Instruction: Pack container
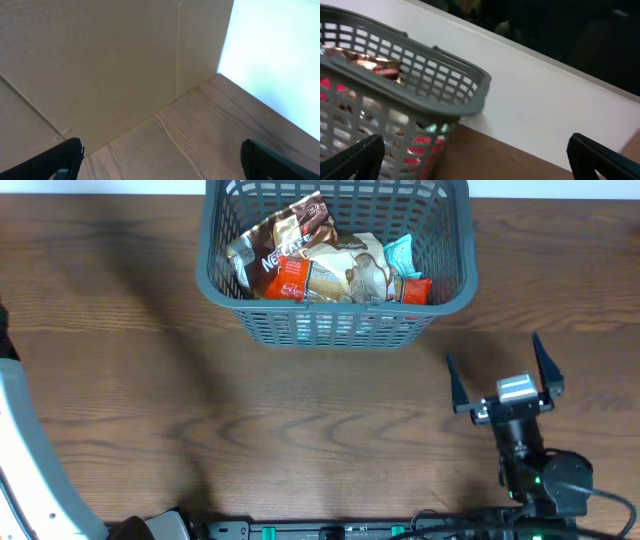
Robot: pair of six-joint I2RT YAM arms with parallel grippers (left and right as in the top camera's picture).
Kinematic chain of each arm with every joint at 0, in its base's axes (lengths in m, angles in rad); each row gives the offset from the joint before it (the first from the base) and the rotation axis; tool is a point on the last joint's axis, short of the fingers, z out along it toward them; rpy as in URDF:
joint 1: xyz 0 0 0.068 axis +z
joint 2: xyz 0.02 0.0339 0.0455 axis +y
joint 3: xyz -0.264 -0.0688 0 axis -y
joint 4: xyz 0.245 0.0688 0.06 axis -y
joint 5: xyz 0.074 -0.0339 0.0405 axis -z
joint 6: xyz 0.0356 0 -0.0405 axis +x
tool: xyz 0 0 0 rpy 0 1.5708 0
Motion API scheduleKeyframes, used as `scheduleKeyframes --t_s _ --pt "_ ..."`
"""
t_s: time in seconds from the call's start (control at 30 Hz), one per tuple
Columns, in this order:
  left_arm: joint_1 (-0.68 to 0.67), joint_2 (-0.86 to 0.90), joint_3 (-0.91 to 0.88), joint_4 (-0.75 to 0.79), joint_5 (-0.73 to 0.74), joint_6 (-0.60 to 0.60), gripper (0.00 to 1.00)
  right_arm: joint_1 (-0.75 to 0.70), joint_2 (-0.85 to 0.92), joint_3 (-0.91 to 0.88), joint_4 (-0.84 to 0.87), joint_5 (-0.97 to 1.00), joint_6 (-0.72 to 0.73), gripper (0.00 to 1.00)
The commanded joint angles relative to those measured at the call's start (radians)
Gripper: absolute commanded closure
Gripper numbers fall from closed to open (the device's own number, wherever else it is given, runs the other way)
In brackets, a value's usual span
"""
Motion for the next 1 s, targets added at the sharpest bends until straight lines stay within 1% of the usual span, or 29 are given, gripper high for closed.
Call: scheduleKeyframes --t_s 0.0,0.3,0.5,0.67,0.77,0.97 --pt "0.005 -0.001 -0.002 -0.001 -0.012 -0.010 0.01 -0.041 -0.063 -0.066 0.008 -0.008 0.000 0.01" --pt "0.005 -0.001 -0.002 -0.001 -0.012 -0.010 0.01 -0.093 -0.122 -0.209 0.060 -0.008 0.001 0.01" --pt "0.005 -0.001 -0.002 -0.001 -0.012 -0.010 0.01 -0.094 -0.146 -0.271 0.079 0.042 0.092 0.01" --pt "0.005 -0.001 -0.002 -0.001 -0.012 -0.010 0.02 -0.098 -0.187 -0.326 0.091 0.045 0.140 0.01" --pt "0.005 -0.001 -0.002 -0.001 -0.012 -0.010 0.01 -0.105 -0.211 -0.333 0.063 0.045 0.166 0.01" --pt "0.005 -0.001 -0.002 -0.001 -0.012 -0.010 0.02 -0.107 -0.223 -0.333 0.028 0.050 0.165 0.01"
